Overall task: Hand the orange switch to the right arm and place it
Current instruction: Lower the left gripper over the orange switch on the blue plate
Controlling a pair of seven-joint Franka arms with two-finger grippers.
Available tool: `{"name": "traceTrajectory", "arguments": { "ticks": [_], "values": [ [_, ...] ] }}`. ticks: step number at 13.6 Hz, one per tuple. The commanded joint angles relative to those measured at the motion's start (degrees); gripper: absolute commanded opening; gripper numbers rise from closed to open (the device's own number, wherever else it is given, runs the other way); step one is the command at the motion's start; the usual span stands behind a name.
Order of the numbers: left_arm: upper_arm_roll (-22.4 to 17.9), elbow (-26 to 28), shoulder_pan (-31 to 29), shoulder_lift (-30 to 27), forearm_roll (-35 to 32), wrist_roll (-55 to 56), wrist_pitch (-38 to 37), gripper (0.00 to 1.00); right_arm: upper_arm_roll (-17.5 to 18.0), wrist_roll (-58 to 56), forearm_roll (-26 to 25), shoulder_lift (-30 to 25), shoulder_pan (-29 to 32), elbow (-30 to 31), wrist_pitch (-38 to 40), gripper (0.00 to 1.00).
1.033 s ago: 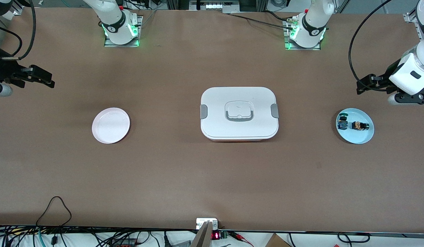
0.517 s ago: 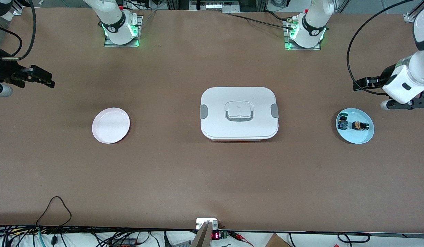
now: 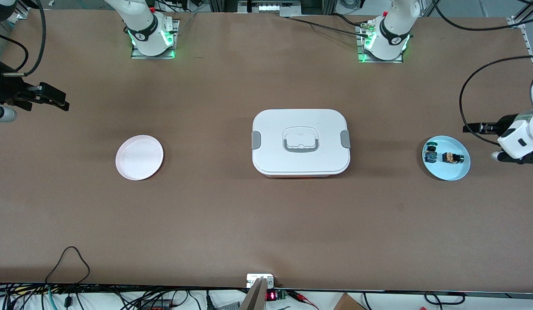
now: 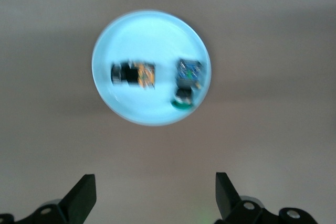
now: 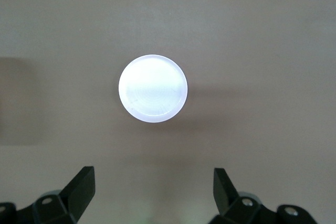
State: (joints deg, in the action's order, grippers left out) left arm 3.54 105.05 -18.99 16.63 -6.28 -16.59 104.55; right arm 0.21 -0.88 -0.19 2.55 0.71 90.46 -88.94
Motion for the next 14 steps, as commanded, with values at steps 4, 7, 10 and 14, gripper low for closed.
{"name": "traceTrajectory", "arguments": {
  "ticks": [4,7,10,14],
  "values": [
    [0.5,12.5,-1.5,1.1,-1.1,-3.0,25.4,1.00,0.2,-0.1,-0.2,-0.1,0.2,-0.4,0.2,1.00],
    [0.5,14.3,-3.5,4.4,-1.1,-6.6,33.1,1.00,0.2,0.0,0.1,-0.1,0.3,-0.4,0.2,1.00],
    [0.5,16.0,-4.6,5.8,-1.1,-7.1,38.5,1.00,0.2,0.0,0.1,-0.1,0.3,-0.4,0.3,1.00],
    [0.5,16.0,-6.4,9.0,-1.1,-10.0,44.2,1.00,0.2,0.0,0.1,-0.1,0.3,-0.4,0.3,1.00]
  ]
}}
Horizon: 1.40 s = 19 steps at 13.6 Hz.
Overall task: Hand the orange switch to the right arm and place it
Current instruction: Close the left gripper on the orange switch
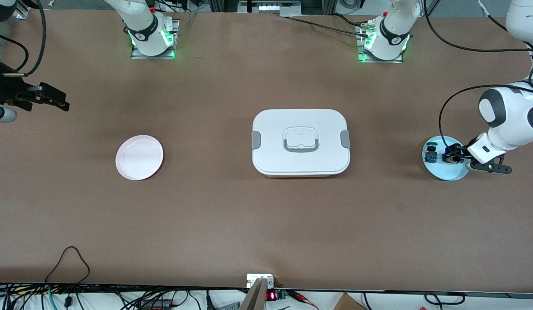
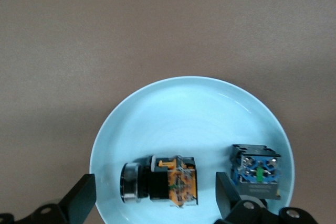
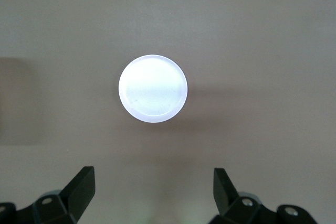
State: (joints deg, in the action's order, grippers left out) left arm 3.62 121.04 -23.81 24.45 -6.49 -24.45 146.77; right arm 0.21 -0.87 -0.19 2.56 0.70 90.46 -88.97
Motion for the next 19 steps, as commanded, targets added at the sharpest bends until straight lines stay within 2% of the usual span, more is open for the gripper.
{"name": "traceTrajectory", "arguments": {
  "ticks": [1,7,9,11,13,15,17,19],
  "values": [
    [0.4,0.6,-1.8,1.4,-1.0,-2.3,2.0,1.00,0.2,0.0,0.1,-0.1,0.3,-0.4,0.4,1.00],
    [0.4,1.4,-1.9,2.3,-0.9,-2.4,2.1,1.00,0.2,-0.2,0.1,-0.1,0.3,-0.4,0.5,1.00],
    [0.5,1.4,-1.9,2.4,-0.9,-2.4,2.1,0.95,0.2,-0.2,0.1,-0.1,0.3,-0.4,0.5,1.00],
    [0.5,1.2,-1.9,2.5,-0.9,-2.4,2.1,0.75,0.2,-0.2,0.1,-0.1,0.3,-0.4,0.5,1.00],
    [0.4,0.9,-1.9,2.9,-0.9,-2.4,2.1,0.45,0.2,-0.2,0.1,-0.1,0.3,-0.4,0.6,1.00],
    [0.5,0.8,-1.8,2.7,-0.9,-2.2,1.9,0.24,0.2,-0.2,0.1,-0.1,0.3,-0.4,0.6,1.00],
    [0.7,0.6,-1.8,2.1,-0.9,-2.1,1.7,0.16,0.2,-0.2,0.1,-0.1,0.3,-0.4,0.5,1.00],
    [1.0,0.4,-1.5,-0.1,-0.9,-1.9,-0.3,0.15,0.2,-0.2,0.1,-0.1,0.3,-0.4,0.5,1.00]
  ]
}}
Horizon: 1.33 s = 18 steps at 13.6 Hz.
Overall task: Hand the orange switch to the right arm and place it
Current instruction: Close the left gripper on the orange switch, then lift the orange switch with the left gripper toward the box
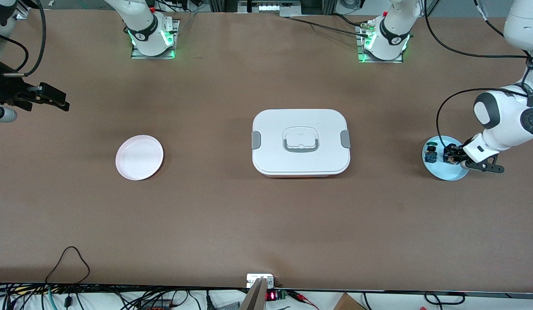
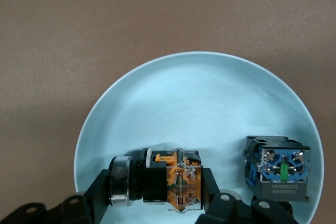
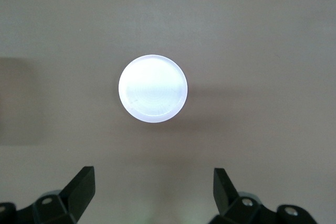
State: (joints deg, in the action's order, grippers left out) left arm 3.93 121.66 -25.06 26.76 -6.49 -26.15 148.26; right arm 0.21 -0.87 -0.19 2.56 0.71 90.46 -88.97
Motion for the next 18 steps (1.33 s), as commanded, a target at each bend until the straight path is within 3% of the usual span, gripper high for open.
{"name": "traceTrajectory", "arguments": {
  "ticks": [1,6,8,12,14,16,18],
  "values": [
    [1.0,-1.5,0.0,-3.7,-0.9,-0.2,-4.7,0.14,0.2,-0.2,0.1,-0.1,0.3,-0.4,0.5,1.00],
    [6.3,-16.7,0.3,-5.0,-1.0,-0.9,-29.6,0.14,0.2,-0.3,0.1,-0.1,0.3,-0.4,0.6,1.00],
    [8.9,-21.5,0.3,-4.9,-1.0,-1.3,-36.2,0.14,0.2,-0.3,0.1,-0.1,0.3,-0.4,0.6,1.00],
    [17.8,-26.3,0.3,-4.9,0.0,-6.1,-48.5,0.18,0.2,-0.3,0.1,-0.1,0.3,-0.4,0.5,1.00],
    [24.2,-26.9,-0.1,-4.9,0.3,-6.4,-52.2,0.14,0.1,-0.3,0.1,0.0,0.3,-0.4,0.5,1.00],
    [29.0,-26.9,-0.6,-5.0,6.5,-6.9,-53.2,0.12,0.1,-0.3,0.1,0.0,0.3,-0.4,0.5,1.00],
    [31.8,-26.8,-1.7,-5.0,18.9,-11.4,-53.3,0.12,0.2,-0.3,0.1,0.1,0.2,-0.4,0.4,1.00]
  ]
}}
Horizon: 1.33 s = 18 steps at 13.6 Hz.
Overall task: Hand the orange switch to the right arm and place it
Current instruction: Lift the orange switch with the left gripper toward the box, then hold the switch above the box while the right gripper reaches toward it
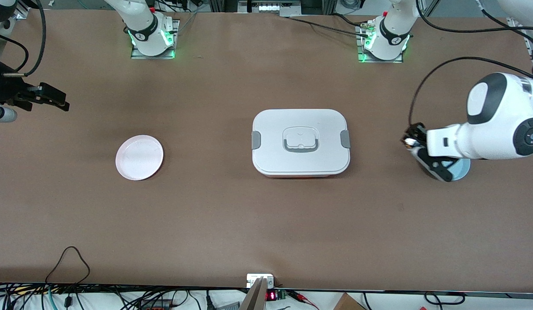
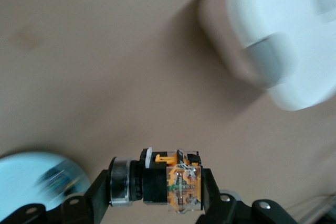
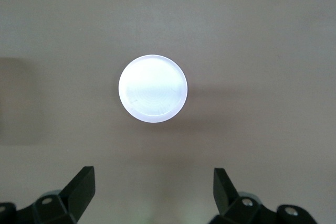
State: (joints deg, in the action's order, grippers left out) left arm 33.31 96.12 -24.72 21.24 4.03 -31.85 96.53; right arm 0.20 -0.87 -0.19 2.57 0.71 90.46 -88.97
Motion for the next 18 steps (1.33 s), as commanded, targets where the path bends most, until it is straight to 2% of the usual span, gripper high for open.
{"name": "traceTrajectory", "arguments": {
  "ticks": [1,4,7,8,10,14,18],
  "values": [
    [3.0,-1.3,-2.1,0.6,13.8,-9.6,-1.1,0.12,0.3,-0.4,0.1,0.2,0.1,-0.4,0.4,1.00],
    [5.0,-0.5,-1.5,0.9,30.7,-22.1,1.9,0.12,0.2,-0.6,0.1,0.0,0.1,-0.4,0.8,1.00],
    [9.9,-0.2,-1.2,2.2,43.6,-36.1,8.7,0.13,0.4,-0.6,0.1,0.1,0.1,-0.5,0.6,1.00],
    [11.2,-0.1,-0.9,2.7,48.4,-40.6,10.9,0.12,0.8,-0.7,1.8,0.1,0.0,-0.5,0.2,1.00],
    [12.2,0.5,1.8,3.9,59.5,-49.5,15.7,0.12,0.9,-1.4,11.9,0.1,0.3,-0.4,1.0,1.00],
    [12.2,0.9,9.8,4.6,77.9,-66.0,27.3,0.09,0.7,-2.6,24.8,1.9,0.3,0.5,1.0,1.00],
    [12.2,0.9,16.4,5.5,98.1,-84.6,35.0,0.10,0.7,-2.3,47.9,2.2,0.3,6.7,-0.5,1.00]
  ]
}}
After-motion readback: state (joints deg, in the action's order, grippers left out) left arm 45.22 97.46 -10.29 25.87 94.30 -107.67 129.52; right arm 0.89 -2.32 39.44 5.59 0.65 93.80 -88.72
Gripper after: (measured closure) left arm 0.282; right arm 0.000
